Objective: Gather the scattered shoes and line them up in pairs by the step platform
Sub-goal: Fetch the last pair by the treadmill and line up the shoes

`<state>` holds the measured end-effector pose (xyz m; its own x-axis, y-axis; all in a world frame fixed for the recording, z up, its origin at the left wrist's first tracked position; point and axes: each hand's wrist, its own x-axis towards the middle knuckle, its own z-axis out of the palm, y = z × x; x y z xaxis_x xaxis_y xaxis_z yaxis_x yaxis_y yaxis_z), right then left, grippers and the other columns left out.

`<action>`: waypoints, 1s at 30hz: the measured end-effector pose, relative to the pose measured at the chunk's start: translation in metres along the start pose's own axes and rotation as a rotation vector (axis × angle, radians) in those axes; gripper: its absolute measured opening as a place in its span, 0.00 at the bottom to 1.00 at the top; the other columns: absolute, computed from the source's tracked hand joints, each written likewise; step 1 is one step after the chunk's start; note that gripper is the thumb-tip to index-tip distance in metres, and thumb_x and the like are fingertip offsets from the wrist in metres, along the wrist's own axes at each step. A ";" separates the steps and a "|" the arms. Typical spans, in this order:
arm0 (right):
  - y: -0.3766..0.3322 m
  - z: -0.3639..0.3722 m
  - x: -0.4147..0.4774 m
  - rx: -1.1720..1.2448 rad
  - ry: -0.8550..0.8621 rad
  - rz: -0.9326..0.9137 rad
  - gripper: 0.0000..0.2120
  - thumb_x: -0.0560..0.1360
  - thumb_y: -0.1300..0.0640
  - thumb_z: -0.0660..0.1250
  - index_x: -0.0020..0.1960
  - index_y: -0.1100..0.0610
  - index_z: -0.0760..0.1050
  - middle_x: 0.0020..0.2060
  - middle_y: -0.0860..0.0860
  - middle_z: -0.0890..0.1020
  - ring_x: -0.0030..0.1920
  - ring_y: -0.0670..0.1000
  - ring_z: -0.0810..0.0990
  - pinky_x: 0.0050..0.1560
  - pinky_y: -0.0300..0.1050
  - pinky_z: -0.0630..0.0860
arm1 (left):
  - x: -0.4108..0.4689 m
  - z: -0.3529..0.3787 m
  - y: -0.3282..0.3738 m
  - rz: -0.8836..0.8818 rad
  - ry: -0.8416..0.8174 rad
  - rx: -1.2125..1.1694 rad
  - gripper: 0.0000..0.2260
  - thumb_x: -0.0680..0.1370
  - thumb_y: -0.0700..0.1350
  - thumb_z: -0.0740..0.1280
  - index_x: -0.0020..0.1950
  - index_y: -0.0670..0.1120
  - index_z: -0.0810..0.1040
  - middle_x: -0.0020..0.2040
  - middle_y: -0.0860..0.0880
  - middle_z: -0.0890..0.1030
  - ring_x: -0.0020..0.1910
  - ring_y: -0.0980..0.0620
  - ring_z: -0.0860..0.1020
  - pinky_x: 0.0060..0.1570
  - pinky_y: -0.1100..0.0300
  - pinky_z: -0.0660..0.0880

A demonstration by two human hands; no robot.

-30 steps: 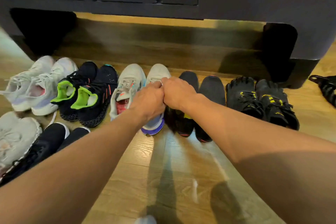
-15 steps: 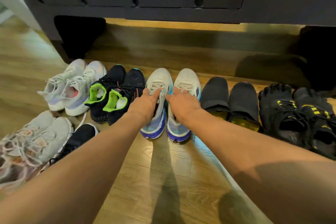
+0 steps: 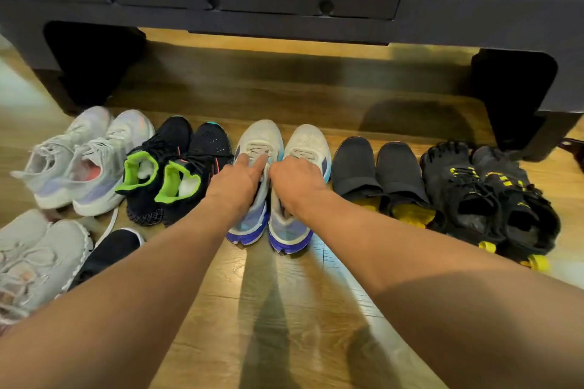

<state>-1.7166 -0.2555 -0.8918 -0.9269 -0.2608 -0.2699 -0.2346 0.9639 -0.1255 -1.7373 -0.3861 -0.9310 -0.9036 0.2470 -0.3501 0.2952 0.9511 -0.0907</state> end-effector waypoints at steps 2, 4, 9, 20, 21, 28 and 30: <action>0.001 -0.002 0.000 -0.002 -0.011 0.009 0.16 0.77 0.64 0.62 0.64 0.59 0.72 0.59 0.59 0.76 0.60 0.60 0.76 0.53 0.51 0.73 | 0.002 0.001 0.002 0.007 0.004 0.004 0.40 0.75 0.40 0.68 0.79 0.53 0.47 0.67 0.42 0.64 0.59 0.37 0.74 0.51 0.47 0.73; 0.002 -0.006 0.001 -0.003 -0.052 0.012 0.17 0.78 0.62 0.61 0.66 0.59 0.72 0.60 0.58 0.76 0.61 0.60 0.75 0.55 0.52 0.73 | 0.006 0.001 0.002 0.024 0.011 0.004 0.35 0.77 0.42 0.64 0.78 0.51 0.48 0.67 0.41 0.65 0.58 0.36 0.75 0.51 0.47 0.73; -0.018 -0.024 0.020 -0.012 0.095 0.027 0.14 0.78 0.59 0.60 0.62 0.54 0.76 0.57 0.54 0.79 0.58 0.58 0.78 0.47 0.49 0.70 | 0.003 0.002 -0.011 0.055 0.117 -0.108 0.22 0.80 0.51 0.56 0.72 0.46 0.60 0.60 0.42 0.71 0.53 0.36 0.77 0.45 0.47 0.72; -0.105 -0.013 0.072 0.273 -0.038 -0.014 0.21 0.75 0.56 0.65 0.67 0.57 0.67 0.62 0.57 0.74 0.62 0.61 0.74 0.55 0.53 0.73 | -0.021 -0.009 -0.129 -0.198 0.183 -0.026 0.23 0.74 0.49 0.64 0.69 0.48 0.66 0.67 0.43 0.68 0.66 0.38 0.66 0.63 0.43 0.64; -0.110 -0.009 0.075 0.274 -0.054 -0.003 0.22 0.75 0.56 0.64 0.67 0.57 0.67 0.62 0.57 0.73 0.63 0.61 0.73 0.56 0.54 0.73 | -0.021 -0.005 -0.137 -0.253 0.135 -0.048 0.24 0.74 0.49 0.64 0.70 0.48 0.64 0.69 0.42 0.66 0.68 0.36 0.64 0.66 0.42 0.62; -0.158 0.028 0.096 0.321 -0.091 0.170 0.36 0.78 0.61 0.60 0.79 0.48 0.43 0.76 0.60 0.53 0.69 0.68 0.65 0.62 0.59 0.69 | -0.005 0.018 -0.174 -0.271 0.039 -0.330 0.28 0.77 0.48 0.61 0.75 0.54 0.56 0.72 0.39 0.58 0.66 0.31 0.66 0.64 0.40 0.67; -0.166 0.032 0.102 0.291 -0.065 0.212 0.35 0.79 0.63 0.59 0.79 0.48 0.44 0.76 0.62 0.54 0.68 0.69 0.66 0.62 0.60 0.69 | 0.001 0.021 -0.182 -0.226 0.049 -0.311 0.26 0.77 0.48 0.60 0.74 0.55 0.58 0.70 0.40 0.61 0.64 0.32 0.68 0.62 0.40 0.69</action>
<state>-1.7624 -0.4441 -0.9287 -0.9232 -0.0682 -0.3781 0.0631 0.9438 -0.3244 -1.7849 -0.5628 -0.9346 -0.9510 0.0266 -0.3079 -0.0142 0.9915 0.1296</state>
